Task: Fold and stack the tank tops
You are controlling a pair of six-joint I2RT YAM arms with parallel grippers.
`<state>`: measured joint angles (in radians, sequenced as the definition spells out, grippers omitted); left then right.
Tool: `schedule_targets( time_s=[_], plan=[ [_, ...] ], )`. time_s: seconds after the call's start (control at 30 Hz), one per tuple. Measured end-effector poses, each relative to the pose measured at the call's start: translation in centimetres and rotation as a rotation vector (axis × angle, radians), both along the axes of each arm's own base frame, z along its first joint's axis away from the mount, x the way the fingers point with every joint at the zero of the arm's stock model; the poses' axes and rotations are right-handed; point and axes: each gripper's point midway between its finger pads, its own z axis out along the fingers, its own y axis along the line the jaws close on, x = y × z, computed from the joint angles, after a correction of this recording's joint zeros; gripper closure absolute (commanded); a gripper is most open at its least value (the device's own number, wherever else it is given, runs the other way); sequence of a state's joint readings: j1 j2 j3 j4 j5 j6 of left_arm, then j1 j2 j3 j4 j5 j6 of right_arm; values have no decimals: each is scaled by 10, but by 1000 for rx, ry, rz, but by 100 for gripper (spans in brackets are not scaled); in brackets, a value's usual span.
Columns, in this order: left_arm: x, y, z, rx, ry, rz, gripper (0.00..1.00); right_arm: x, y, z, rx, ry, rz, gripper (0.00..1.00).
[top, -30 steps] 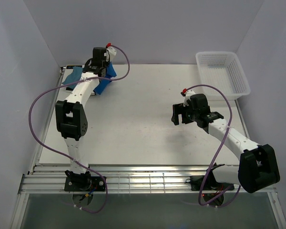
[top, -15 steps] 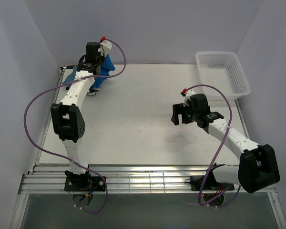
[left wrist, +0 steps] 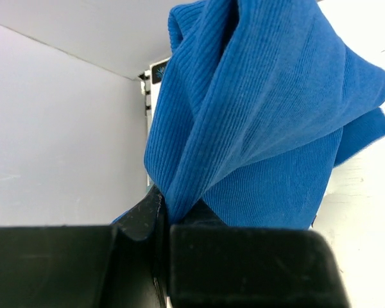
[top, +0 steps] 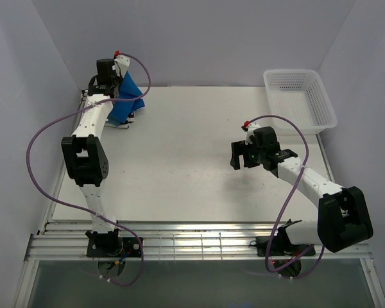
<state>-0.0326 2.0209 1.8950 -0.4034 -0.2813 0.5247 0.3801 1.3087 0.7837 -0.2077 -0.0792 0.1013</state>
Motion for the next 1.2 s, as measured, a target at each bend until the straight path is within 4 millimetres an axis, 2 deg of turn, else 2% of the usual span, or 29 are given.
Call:
schedule_targets(
  time_s=[0.2,0.27,0.3,0.37,0.5,0.53,0.67,0.77,0.87,0.97,1.03,1.13,1.2],
  plan=[
    [21,30,-51,-78,61,25,99,0,-2,-10,-20,32,-7,10],
    [28,43,-70,-109,82,42,82,1,-3,-11,-28,37,-12,10],
    [31,50,-78,-122,87,51,54,2,-3,-11,-32,39,-15,10],
    [39,61,-91,-146,92,62,26,5,-3,-9,-36,39,-20,10],
    [49,83,-101,-201,72,109,5,12,-1,-9,-38,47,-28,10],
    [51,87,-99,-210,60,117,2,13,-1,-8,-38,48,-29,10],
    [56,94,-82,-250,7,143,2,14,1,-4,-30,56,-39,10],
    [57,92,-66,-284,-30,151,2,14,1,1,-19,48,-46,10],
    [52,87,-48,-335,-56,169,2,13,1,14,5,22,-58,10],
    [34,77,-21,-432,-85,211,2,10,1,38,46,-29,-75,10],
    [14,66,1,-525,-110,244,2,7,0,54,78,-72,-94,10],
    [-44,40,34,-708,-132,289,2,-5,-6,68,113,-114,-123,10],
    [-97,18,46,-833,-138,322,2,-15,-13,70,124,-125,-151,10]
  ],
)
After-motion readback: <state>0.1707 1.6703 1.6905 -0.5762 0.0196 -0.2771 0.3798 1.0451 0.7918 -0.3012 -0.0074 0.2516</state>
